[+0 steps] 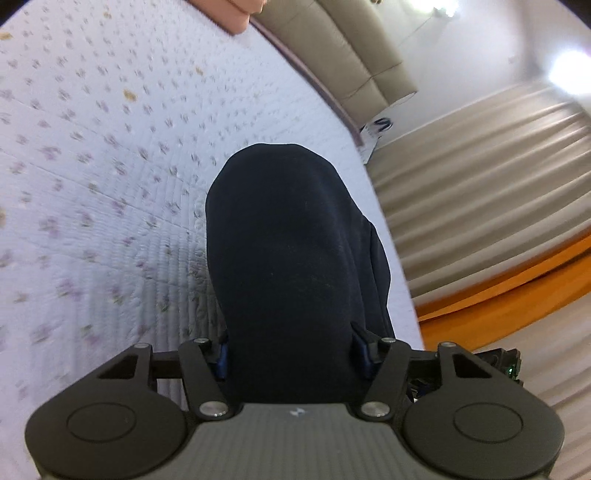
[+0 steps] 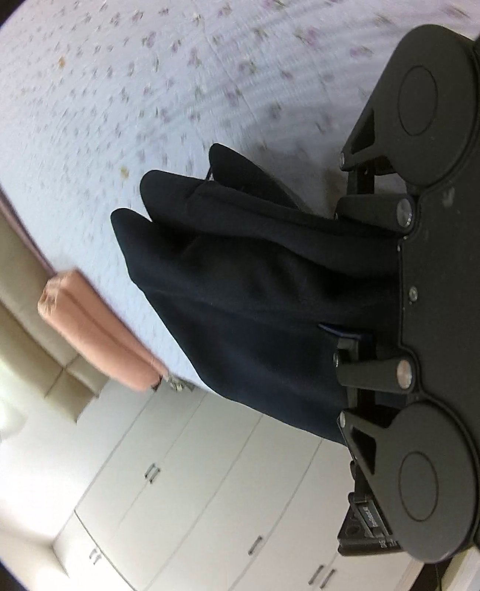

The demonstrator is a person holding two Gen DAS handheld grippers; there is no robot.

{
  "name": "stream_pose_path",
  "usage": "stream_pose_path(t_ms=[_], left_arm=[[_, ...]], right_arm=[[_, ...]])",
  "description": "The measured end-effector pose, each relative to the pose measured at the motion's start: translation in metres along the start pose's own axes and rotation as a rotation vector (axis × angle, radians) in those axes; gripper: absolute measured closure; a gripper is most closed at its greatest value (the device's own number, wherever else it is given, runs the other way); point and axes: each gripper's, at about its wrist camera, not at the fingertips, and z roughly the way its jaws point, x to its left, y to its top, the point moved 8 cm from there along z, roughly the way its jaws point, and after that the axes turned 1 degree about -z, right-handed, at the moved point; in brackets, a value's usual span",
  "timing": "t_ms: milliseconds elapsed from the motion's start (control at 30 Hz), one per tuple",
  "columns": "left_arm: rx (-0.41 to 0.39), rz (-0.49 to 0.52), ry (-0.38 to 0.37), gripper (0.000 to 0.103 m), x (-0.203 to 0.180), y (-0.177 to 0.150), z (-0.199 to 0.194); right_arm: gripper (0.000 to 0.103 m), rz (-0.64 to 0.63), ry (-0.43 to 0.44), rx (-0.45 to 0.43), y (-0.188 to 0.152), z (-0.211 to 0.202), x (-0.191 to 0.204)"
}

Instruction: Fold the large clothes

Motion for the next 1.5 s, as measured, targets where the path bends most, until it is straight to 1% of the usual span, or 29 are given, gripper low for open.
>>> stream_pose_path(t_ms=[100,167,300,367,433,500,600,667,700,767,833,867,900,967,1033,1067,1100,1133,1200,1233,1267,1300,1333,1367,1400,1433,1467,1500], left_arm=[[-0.014,0.023,0.004,0.042,-0.004,-0.007,-0.045],[-0.023,0.018,0.011,0.042,-0.002,-0.016,-0.078],[-0.030,-0.032,0.031,0.041,0.013,-0.042,-0.136],[-0.026,-0.060,0.046,0.041,0.025,-0.057,-0.157],[-0.018,-0.076,0.059,0.041,0.040,-0.073,-0.173],[-0.013,-0.096,0.075,0.041,0.059,-0.088,-0.182],[-0.015,-0.097,0.107,0.040,0.089,-0.109,-0.182],[-0.006,-0.113,0.126,0.037,0.113,-0.122,-0.177],[-0.014,-0.104,0.129,0.035,0.120,-0.126,-0.177],[-0.045,-0.069,0.098,0.035,0.122,-0.128,-0.182],[-0.070,-0.036,0.102,0.033,0.122,-0.129,-0.190],[-0.085,-0.016,0.110,0.033,0.120,-0.131,-0.195],[-0.104,0.011,0.125,0.033,0.116,-0.134,-0.203],[-0.149,0.061,0.164,0.033,0.109,-0.141,-0.219],[-0.226,0.123,0.224,0.033,0.099,-0.149,-0.242],[-0.257,0.144,0.256,0.033,0.093,-0.153,-0.252],[-0.293,0.163,0.278,0.033,0.086,-0.158,-0.264],[-0.318,0.169,0.276,0.034,0.078,-0.164,-0.273],[-0.350,0.187,0.242,0.034,0.055,-0.176,-0.287],[-0.358,0.207,0.229,0.034,0.042,-0.182,-0.291],[-0.361,0.237,0.226,0.035,0.026,-0.188,-0.292],[-0.355,0.264,0.235,0.037,0.012,-0.192,-0.287],[-0.338,0.293,0.250,0.042,0.002,-0.195,-0.281],[-0.321,0.325,0.269,0.046,-0.005,-0.198,-0.273],[-0.297,0.355,0.290,0.052,-0.010,-0.203,-0.264],[-0.263,0.364,0.303,0.060,-0.009,-0.208,-0.254],[-0.219,0.364,0.327,0.067,-0.002,-0.213,-0.239],[-0.185,0.363,0.366,0.069,0.010,-0.223,-0.229]], right_arm=[[0.055,-0.030,0.013,0.004,-0.022,-0.010,0.041],[0.055,-0.035,0.018,0.010,-0.041,-0.013,0.067],[0.055,-0.048,0.013,0.035,-0.080,-0.016,0.107],[0.055,-0.066,0.009,0.043,-0.101,-0.012,0.120],[0.055,-0.076,-0.005,0.062,-0.121,-0.002,0.126],[0.055,-0.079,-0.013,0.087,-0.141,0.010,0.124],[0.056,-0.067,-0.026,0.127,-0.168,0.028,0.108],[0.056,-0.051,-0.030,0.136,-0.179,0.037,0.088],[0.056,-0.049,-0.017,0.129,-0.180,0.038,0.082],[0.055,-0.043,0.026,0.108,-0.179,0.038,0.077],[0.053,-0.070,0.035,0.098,-0.181,0.035,0.077],[0.048,-0.084,0.033,0.096,-0.180,0.033,0.078],[0.044,-0.094,0.022,0.090,-0.179,0.031,0.079],[0.044,-0.115,0.004,0.059,-0.179,0.019,0.083],[0.042,-0.166,-0.044,-0.009,-0.179,-0.002,0.089],[0.036,-0.200,-0.080,-0.053,-0.180,-0.015,0.094],[0.026,-0.228,-0.110,-0.090,-0.184,-0.029,0.102],[0.025,-0.250,-0.125,-0.117,-0.191,-0.043,0.111],[0.025,-0.272,-0.106,-0.150,-0.207,-0.062,0.132],[0.026,-0.289,-0.098,-0.152,-0.217,-0.070,0.142],[0.031,-0.336,-0.109,-0.151,-0.229,-0.074,0.158],[0.039,-0.380,-0.126,-0.150,-0.237,-0.073,0.169],[0.045,-0.424,-0.134,-0.142,-0.247,-0.072,0.182],[0.058,-0.466,-0.134,-0.124,-0.256,-0.068,0.193],[0.064,-0.496,-0.140,-0.107,-0.263,-0.060,0.199],[0.064,-0.517,-0.155,-0.090,-0.269,-0.050,0.198],[0.064,-0.524,-0.180,-0.053,-0.277,-0.039,0.192],[0.064,-0.513,-0.211,-0.010,-0.284,-0.027,0.181]])
